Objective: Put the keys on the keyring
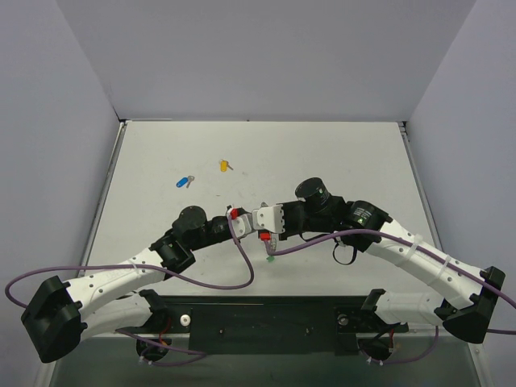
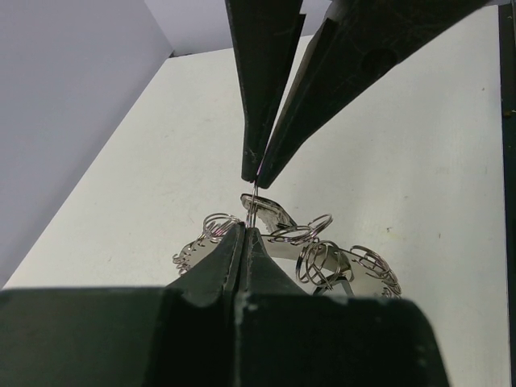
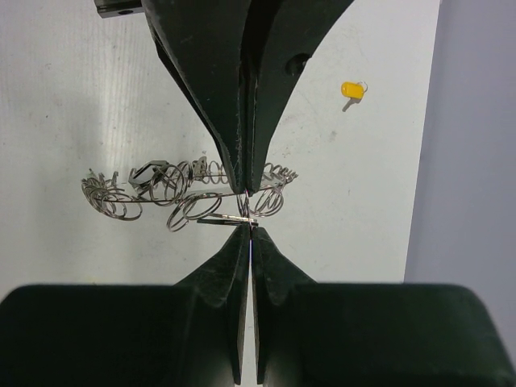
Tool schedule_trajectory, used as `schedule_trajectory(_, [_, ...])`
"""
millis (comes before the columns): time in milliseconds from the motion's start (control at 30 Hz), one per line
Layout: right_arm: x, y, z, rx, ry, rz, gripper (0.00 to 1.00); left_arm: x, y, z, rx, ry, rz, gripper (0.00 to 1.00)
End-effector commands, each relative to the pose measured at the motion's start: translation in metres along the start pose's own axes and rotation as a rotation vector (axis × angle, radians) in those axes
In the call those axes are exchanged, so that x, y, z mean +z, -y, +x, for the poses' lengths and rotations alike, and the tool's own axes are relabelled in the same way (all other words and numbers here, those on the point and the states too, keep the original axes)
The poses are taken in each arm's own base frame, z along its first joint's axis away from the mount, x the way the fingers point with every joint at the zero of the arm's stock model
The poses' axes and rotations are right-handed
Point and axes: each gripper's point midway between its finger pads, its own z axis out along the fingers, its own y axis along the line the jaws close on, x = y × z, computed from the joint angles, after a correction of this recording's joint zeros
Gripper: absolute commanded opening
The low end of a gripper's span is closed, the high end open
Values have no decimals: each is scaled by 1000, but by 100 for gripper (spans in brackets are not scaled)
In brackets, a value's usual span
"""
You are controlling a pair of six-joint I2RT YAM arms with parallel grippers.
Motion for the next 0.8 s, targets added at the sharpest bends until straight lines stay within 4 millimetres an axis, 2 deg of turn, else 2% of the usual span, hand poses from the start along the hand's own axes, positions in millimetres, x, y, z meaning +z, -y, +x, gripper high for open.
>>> schedule_trajectory(0, [-1, 15, -7, 14, 1, 52, 0, 6, -13, -49, 53, 126, -16, 0])
schedule_trajectory(767, [0, -8, -11, -68, 12, -35, 0, 6, -14, -49, 46, 127, -25, 0])
